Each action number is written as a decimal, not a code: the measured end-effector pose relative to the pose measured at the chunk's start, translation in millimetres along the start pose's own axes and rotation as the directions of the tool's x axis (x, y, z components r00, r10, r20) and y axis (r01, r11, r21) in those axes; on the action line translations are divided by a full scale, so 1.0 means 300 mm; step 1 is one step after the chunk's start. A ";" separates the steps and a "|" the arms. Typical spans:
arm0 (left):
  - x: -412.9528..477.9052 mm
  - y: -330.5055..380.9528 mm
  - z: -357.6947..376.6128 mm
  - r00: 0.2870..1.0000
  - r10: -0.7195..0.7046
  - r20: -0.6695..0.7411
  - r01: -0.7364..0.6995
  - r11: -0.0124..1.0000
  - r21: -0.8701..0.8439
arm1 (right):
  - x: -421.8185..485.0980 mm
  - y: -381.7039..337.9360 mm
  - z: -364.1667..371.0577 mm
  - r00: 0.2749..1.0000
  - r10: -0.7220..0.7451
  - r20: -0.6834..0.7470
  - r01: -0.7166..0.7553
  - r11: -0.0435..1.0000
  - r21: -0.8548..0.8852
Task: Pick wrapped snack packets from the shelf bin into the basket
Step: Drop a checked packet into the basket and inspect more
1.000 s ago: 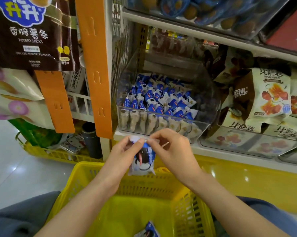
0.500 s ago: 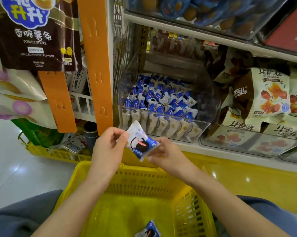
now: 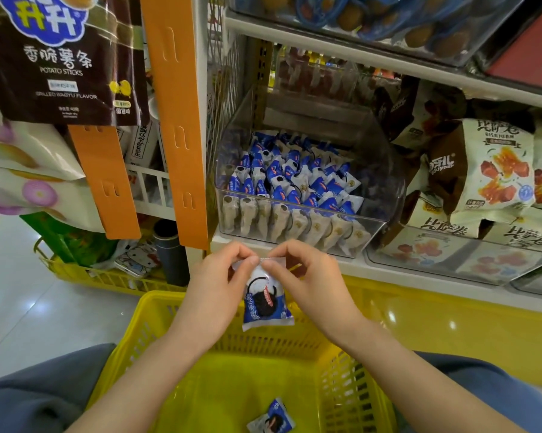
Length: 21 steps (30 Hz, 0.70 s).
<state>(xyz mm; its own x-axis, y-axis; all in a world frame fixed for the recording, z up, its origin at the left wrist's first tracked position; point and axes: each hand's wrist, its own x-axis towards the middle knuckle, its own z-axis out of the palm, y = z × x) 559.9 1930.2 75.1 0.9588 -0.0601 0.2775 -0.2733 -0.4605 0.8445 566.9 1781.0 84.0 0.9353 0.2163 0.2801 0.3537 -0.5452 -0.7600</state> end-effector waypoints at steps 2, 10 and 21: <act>0.003 -0.005 0.002 0.999 -0.037 0.027 0.038 0.999 -0.028 | -0.004 -0.002 -0.005 0.997 -0.081 -0.003 0.081 0.992 -0.098; 0.007 -0.018 0.011 0.982 -0.185 -0.032 0.182 0.980 -0.078 | 0.008 0.000 -0.029 0.972 -0.053 -0.230 0.034 0.996 -0.088; 0.017 0.014 -0.019 0.869 -0.426 0.252 0.481 0.606 -0.634 | -0.019 -0.001 -0.017 0.935 -0.351 0.055 0.353 0.906 -0.234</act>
<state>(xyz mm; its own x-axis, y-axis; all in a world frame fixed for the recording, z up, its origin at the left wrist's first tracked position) 563.1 1933.1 82.7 0.9690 -0.0794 -0.2341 0.2468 0.2534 0.9354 561.5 1775.6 85.6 0.7497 0.4377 0.4963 0.6537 -0.6067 -0.4524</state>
